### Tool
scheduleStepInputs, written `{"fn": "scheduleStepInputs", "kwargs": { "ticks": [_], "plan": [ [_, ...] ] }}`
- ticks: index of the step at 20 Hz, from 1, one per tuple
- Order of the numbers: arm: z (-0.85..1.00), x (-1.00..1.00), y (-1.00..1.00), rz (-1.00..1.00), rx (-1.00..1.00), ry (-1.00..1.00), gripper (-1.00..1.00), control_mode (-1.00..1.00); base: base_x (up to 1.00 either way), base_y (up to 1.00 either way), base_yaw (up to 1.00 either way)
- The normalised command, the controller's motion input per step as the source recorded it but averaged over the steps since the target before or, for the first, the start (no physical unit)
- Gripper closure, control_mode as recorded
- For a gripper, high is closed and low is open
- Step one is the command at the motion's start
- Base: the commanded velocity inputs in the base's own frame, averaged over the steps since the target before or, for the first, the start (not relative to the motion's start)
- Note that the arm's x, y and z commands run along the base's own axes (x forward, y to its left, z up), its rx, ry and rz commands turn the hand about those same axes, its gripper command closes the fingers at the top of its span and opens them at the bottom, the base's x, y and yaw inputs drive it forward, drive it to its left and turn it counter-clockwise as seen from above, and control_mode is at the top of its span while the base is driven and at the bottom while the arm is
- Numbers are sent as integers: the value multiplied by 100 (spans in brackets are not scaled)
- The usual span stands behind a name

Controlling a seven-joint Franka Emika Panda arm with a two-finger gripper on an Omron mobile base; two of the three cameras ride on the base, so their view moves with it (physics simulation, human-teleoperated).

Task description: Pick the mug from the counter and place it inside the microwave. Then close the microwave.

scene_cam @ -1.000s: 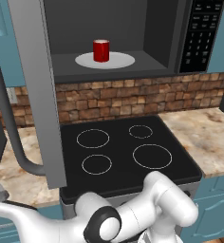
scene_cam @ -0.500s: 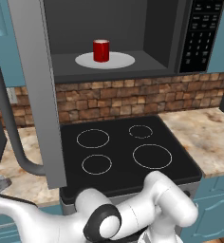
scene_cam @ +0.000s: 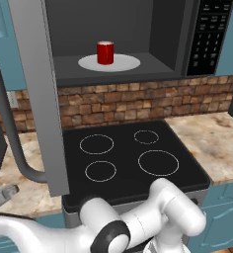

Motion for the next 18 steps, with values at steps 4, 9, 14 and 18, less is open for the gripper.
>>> {"fn": "scheduleStepInputs", "kwargs": {
  "ticks": [4, 9, 14, 18],
  "plan": [
    [16, 0, -42, 11, 0, 5, -100, -100, 0, 0, 0],
    [33, 0, -45, 11, 0, 10, -100, -100, 0, 0, 0],
    [30, 0, -51, 12, 0, 11, -100, -100, 0, 0, 0],
    [20, 0, -62, 11, 0, 10, -100, -100, 0, 0, 0]
  ]
}}
